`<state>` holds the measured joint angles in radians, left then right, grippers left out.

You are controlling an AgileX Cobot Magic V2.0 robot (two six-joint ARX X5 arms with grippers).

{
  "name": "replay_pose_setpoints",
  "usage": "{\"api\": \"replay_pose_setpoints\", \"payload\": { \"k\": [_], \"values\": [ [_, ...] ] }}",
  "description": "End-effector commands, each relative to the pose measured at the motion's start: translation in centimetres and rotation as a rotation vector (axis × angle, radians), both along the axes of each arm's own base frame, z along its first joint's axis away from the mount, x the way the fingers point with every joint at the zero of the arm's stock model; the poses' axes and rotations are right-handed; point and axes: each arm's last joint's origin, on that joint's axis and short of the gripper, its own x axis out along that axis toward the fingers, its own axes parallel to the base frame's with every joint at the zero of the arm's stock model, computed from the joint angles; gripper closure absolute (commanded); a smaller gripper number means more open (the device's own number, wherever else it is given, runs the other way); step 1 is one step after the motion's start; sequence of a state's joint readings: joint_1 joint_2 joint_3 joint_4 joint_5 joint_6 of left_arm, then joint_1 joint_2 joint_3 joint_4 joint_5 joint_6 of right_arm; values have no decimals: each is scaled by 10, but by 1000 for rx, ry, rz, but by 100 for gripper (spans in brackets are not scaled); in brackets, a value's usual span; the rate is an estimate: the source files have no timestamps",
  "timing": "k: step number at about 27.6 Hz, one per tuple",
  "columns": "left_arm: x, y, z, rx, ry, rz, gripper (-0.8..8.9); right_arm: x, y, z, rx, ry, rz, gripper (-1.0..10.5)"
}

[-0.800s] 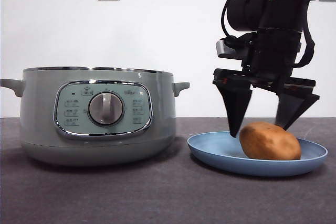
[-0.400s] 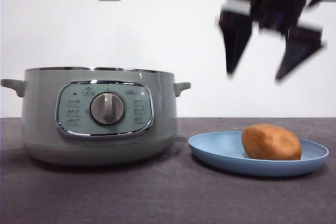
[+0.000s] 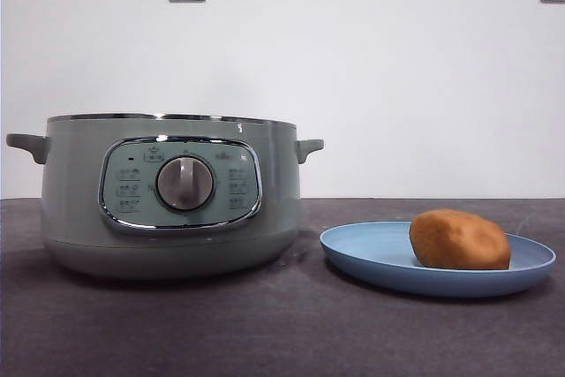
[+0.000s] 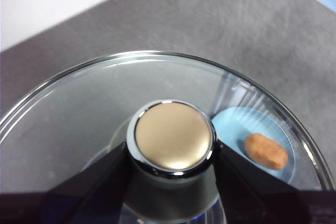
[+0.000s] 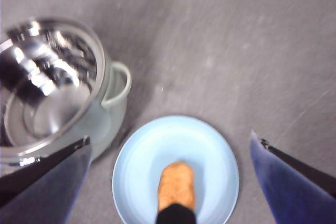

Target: Take the potato out from the steamer,put the potato on the plate,close the lid

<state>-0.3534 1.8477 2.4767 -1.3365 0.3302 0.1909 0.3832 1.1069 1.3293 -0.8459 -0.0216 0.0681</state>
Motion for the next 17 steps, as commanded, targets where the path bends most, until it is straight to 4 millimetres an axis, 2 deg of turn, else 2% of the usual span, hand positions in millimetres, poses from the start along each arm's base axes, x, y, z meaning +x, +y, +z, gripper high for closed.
{"api": "replay_pose_setpoints", "payload": {
  "k": [1, 7, 14, 17],
  "values": [
    [-4, -5, -1, 3, -3, -42, 821, -13, -10, 10, 23, -44, -32, 446],
    [-2, -16, -8, 9, 5, -68, 821, -32, -24, 19, 39, -91, -72, 447],
    [2, -20, -13, 10, 8, -74, 821, -33, -26, 17, 33, -65, -83, 447],
    [9, -23, -21, 7, 3, -74, 821, -33, -26, 17, 44, -61, -92, 447]
  ]
}}
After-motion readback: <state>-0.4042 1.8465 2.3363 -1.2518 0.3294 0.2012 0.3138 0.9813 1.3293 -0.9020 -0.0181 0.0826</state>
